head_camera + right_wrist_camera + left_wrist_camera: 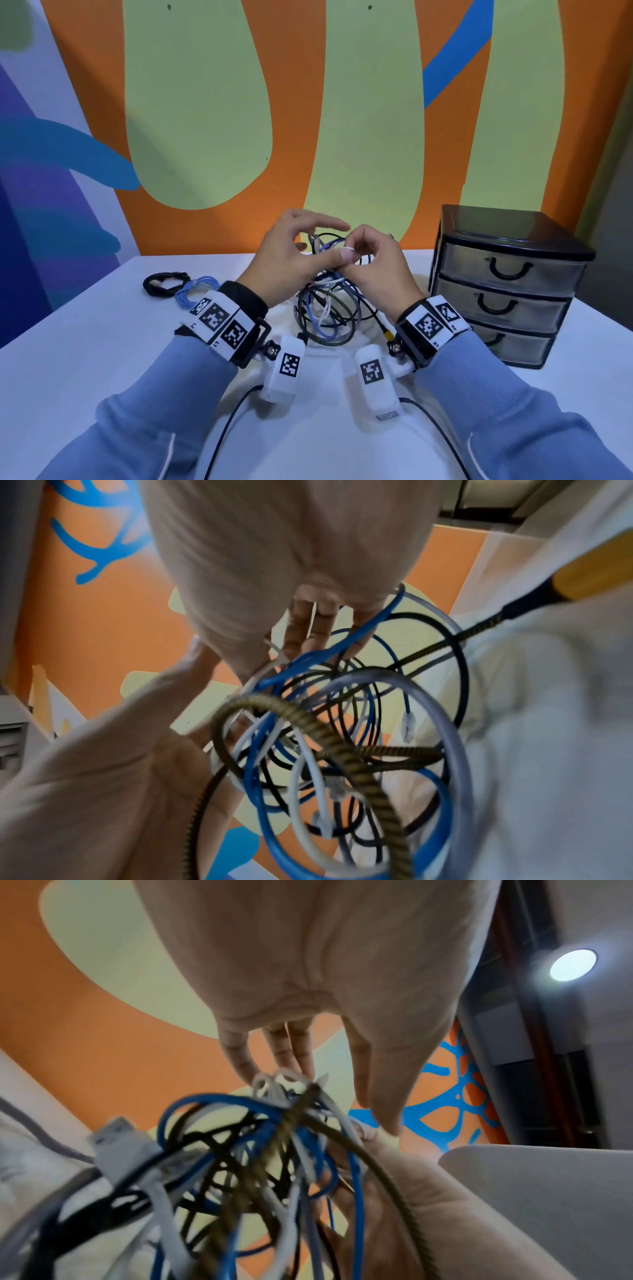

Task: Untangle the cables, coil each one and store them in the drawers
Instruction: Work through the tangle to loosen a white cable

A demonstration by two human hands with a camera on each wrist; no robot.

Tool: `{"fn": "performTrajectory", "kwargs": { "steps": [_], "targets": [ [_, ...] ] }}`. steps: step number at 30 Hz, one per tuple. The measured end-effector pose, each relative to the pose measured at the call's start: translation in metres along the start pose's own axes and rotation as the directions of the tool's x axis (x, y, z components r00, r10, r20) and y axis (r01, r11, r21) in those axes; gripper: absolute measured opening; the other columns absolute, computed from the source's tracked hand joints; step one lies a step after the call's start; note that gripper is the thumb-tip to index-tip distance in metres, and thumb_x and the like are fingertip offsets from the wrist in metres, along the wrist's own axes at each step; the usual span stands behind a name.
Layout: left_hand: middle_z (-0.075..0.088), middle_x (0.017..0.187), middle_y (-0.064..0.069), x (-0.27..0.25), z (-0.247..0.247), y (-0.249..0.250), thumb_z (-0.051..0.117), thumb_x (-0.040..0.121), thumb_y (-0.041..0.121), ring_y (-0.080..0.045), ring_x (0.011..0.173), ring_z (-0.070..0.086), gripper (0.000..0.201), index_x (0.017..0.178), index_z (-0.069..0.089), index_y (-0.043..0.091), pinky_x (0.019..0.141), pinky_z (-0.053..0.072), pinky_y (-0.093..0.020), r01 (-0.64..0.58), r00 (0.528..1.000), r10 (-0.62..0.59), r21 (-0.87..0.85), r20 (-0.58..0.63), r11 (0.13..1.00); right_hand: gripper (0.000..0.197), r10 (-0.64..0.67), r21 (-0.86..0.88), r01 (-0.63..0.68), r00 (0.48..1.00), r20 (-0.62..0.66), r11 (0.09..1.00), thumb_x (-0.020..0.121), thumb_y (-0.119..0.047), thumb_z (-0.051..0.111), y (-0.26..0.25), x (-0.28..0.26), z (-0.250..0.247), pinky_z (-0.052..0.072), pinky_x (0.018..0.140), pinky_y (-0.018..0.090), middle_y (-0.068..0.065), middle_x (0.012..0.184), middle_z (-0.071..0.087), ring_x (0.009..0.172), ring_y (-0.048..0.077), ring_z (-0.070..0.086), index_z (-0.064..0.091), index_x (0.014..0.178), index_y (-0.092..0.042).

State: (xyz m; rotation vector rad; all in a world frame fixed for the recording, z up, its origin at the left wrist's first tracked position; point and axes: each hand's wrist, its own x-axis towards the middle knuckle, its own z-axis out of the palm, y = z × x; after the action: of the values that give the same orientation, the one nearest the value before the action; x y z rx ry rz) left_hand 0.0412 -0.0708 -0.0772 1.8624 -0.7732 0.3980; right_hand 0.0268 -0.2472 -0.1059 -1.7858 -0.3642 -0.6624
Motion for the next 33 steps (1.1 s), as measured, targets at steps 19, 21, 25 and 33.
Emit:
{"fn": "performTrajectory", "kwargs": {
  "steps": [19,21,25,33],
  "targets": [
    [0.065,0.081,0.010,0.005,-0.009,-0.007,0.069,0.095,0.026,-0.006,0.072,0.056,0.014,0.093,0.083,0.025,0.059,0.040,-0.017,0.204,0.975,-0.222,0.321,0.020,0.925,0.009,0.206,0.492,-0.069,0.951,-0.230,0.868,0.110,-0.015,0.049,-0.022,0.001,-0.001,0.044,0.056,0.025,0.010,0.069,0.068,0.067,0.019,0.061,0.045,0.102,-0.013],
    [0.066,0.084,0.006,0.005,-0.008,-0.005,0.070,0.097,0.024,-0.017,0.074,0.057,0.013,0.095,0.083,0.023,0.064,0.042,-0.019,0.169,0.982,-0.185,0.252,0.042,0.953,0.019,0.175,0.401,-0.092,0.969,-0.175,0.911,0.111,-0.024,0.047,-0.024,0.000,0.001,0.045,0.058,0.024,0.014,0.074,0.072,0.070,0.019,0.063,0.051,0.096,-0.013],
    [0.070,0.093,0.001,0.006,-0.007,-0.010,0.075,0.097,0.033,-0.016,0.083,0.059,0.016,0.085,0.079,0.023,0.072,0.038,-0.028,0.104,0.993,-0.097,0.129,-0.061,0.986,0.037,0.062,0.292,-0.037,0.995,-0.075,0.956,0.109,-0.028,0.052,-0.024,-0.001,0.007,0.055,0.084,0.030,0.022,0.084,0.075,0.084,0.031,0.071,0.064,0.087,-0.001],
    [0.070,0.094,-0.019,0.014,-0.015,0.012,0.050,0.113,0.016,-0.022,0.079,0.072,0.014,0.101,0.056,0.012,0.080,0.060,-0.036,-0.182,0.899,-0.004,-0.381,-0.438,0.907,0.010,0.122,0.027,-0.129,0.978,0.170,0.991,0.091,0.001,0.071,-0.009,-0.001,0.008,0.045,0.072,0.031,0.013,0.079,0.069,0.075,0.019,0.059,0.072,0.092,-0.009]
  ]
}}
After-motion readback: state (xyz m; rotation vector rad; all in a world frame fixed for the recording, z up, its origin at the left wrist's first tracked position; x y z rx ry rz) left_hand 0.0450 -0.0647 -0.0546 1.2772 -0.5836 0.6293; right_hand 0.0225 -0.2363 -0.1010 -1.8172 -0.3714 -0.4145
